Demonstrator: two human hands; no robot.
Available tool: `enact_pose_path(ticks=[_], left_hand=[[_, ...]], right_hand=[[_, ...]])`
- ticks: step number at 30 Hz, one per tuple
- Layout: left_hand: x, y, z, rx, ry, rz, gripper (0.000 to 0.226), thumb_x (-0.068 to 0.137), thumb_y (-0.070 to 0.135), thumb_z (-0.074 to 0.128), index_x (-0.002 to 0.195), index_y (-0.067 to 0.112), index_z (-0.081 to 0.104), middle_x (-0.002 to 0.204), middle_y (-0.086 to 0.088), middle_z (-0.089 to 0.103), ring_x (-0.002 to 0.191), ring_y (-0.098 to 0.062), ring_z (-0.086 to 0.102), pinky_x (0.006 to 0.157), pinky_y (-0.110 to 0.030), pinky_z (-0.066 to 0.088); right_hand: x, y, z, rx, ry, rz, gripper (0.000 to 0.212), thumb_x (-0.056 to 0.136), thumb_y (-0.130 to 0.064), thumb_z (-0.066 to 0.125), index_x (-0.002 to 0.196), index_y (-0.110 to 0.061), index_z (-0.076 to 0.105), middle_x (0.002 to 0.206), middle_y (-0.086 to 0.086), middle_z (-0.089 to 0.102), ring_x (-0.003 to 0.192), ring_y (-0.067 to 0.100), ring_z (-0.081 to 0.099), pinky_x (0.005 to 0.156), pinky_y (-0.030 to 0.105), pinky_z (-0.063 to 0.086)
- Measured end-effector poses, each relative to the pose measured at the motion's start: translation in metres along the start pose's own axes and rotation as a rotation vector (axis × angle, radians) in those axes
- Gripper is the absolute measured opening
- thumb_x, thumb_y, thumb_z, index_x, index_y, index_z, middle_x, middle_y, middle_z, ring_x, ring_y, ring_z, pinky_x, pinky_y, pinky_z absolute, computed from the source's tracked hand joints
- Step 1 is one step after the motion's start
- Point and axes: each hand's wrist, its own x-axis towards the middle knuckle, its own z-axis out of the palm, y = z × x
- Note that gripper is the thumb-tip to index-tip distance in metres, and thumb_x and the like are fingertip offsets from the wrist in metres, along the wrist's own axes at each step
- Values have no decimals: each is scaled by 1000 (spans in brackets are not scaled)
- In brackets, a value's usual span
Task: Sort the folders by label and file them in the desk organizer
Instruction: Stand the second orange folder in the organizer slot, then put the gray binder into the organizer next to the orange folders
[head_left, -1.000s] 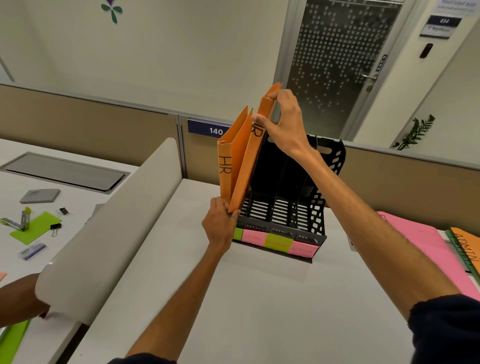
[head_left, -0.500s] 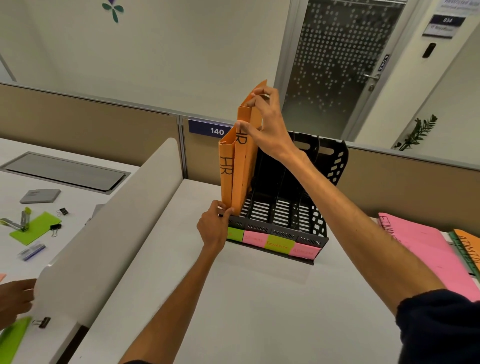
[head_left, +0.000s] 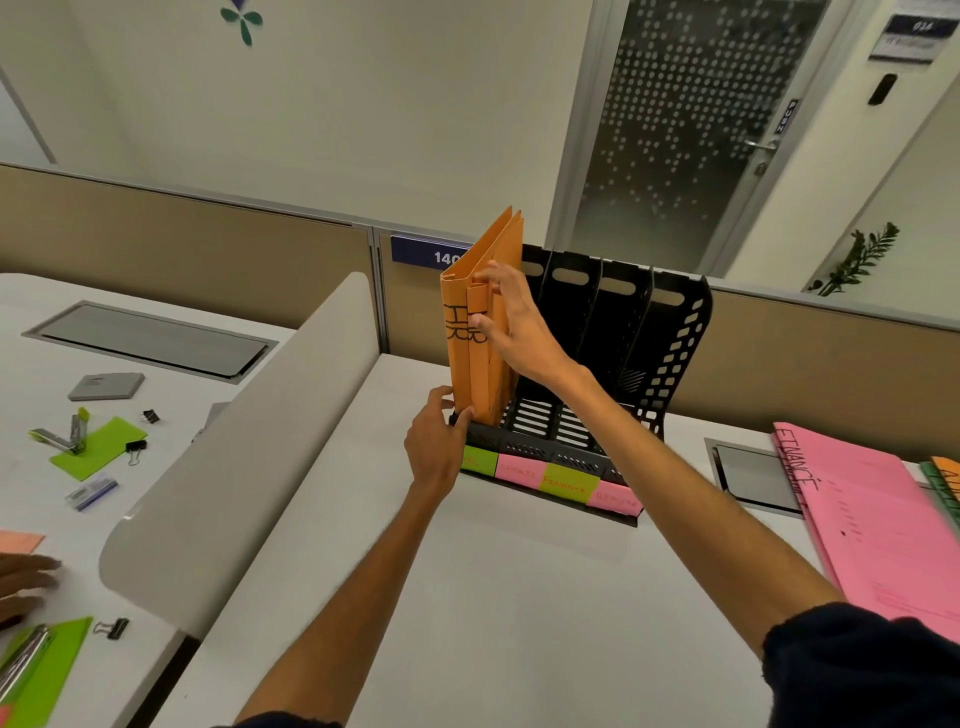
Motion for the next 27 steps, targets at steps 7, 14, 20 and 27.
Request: enact_pose_path(ticks=[7, 14, 20, 27], left_hand=[[-14, 7, 0, 22, -3, -5, 47, 91, 43, 62, 127, 17, 46, 123, -6, 63, 94, -22, 68, 82, -37, 54], [-29, 30, -13, 11, -57, 95, 45, 92, 33, 62, 128, 11, 46, 135, -8, 46, 103, -27, 65, 86, -40, 58], [-56, 49, -21, 14, -71, 170, 44, 95, 34, 58, 129, 10, 45, 131, -9, 48, 107, -27, 61, 83, -33, 55], [-97, 74, -8, -12, -120, 219, 35, 94, 28, 59, 124, 11, 51, 126, -8, 55, 108, -24, 58, 83, -30, 50]], right_hand=[[-21, -2, -4, 39, 32, 25, 72, 97, -17, 54, 152, -33, 11, 157, 0, 16, 142, 27, 32, 109, 51, 40], [-53, -13, -25, 78, 59, 186, 62, 98, -16, 52, 150, -27, 20, 152, 5, 30, 134, 21, 43, 104, 40, 42], [-100, -14, -47, -7, 78, 298, 47, 98, -17, 53, 143, -13, 39, 141, 6, 46, 131, 17, 45, 111, 38, 40], [-168, 1, -73, -51, 126, 407, 40, 98, -16, 53, 137, -10, 46, 135, 8, 52, 123, 18, 52, 101, 28, 43]])
